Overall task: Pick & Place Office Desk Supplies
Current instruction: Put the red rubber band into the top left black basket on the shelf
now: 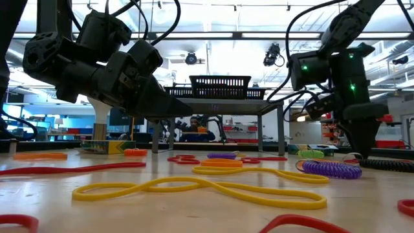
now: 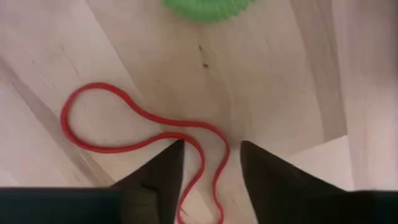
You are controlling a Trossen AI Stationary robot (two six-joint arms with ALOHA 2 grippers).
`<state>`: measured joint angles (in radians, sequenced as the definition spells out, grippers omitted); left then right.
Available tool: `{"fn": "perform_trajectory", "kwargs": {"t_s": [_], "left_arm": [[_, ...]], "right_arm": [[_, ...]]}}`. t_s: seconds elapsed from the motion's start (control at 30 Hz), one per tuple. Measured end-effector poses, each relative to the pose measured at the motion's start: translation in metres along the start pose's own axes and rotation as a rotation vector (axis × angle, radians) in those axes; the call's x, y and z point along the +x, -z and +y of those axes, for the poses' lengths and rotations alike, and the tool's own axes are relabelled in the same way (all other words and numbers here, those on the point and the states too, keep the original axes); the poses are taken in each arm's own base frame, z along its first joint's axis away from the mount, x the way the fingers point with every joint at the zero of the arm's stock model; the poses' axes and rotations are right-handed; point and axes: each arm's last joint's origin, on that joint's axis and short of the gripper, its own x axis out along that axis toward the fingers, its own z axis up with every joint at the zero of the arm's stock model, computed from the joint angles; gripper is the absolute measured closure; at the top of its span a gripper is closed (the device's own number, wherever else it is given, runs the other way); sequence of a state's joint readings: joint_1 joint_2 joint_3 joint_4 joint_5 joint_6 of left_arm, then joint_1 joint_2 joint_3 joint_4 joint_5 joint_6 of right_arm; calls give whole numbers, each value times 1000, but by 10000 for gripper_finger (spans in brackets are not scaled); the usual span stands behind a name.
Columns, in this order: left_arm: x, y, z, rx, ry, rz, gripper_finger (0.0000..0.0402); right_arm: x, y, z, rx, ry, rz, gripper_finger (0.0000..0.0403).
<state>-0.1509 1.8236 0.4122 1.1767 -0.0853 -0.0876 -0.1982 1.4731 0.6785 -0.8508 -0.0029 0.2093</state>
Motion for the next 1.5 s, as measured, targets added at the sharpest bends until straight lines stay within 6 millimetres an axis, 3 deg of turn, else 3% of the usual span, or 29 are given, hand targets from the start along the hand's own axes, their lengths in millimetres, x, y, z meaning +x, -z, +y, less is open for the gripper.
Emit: {"fn": "perform_trajectory", "kwargs": {"t_s": [0.47,0.7,0.9,1.0,1.1,1.33,1.5], "left_arm": [[-1,1,-10,17,34,1,394],[-1,1,-12,-42,16,-1,392],[-1,1,-10,-62,-46,-9,364],[-1,1,-10,-63,-49,-9,350],[-1,1,-10,-63,-46,-9,340],[-1,1,-11,-59,-16,-4,337],[-1,1,-11,-59,-15,0,337]], "right_arm": [[-1,2,15,-85,-43,-5,391],[-15,-1,47,-137,-22,-87,399],[-33,0,79,-171,5,-178,399],[-34,8,82,-175,92,-162,382],[-34,11,71,-193,176,-102,341],[-31,-7,45,-368,163,-66,227],[-12,-15,45,-555,175,35,209]]}}
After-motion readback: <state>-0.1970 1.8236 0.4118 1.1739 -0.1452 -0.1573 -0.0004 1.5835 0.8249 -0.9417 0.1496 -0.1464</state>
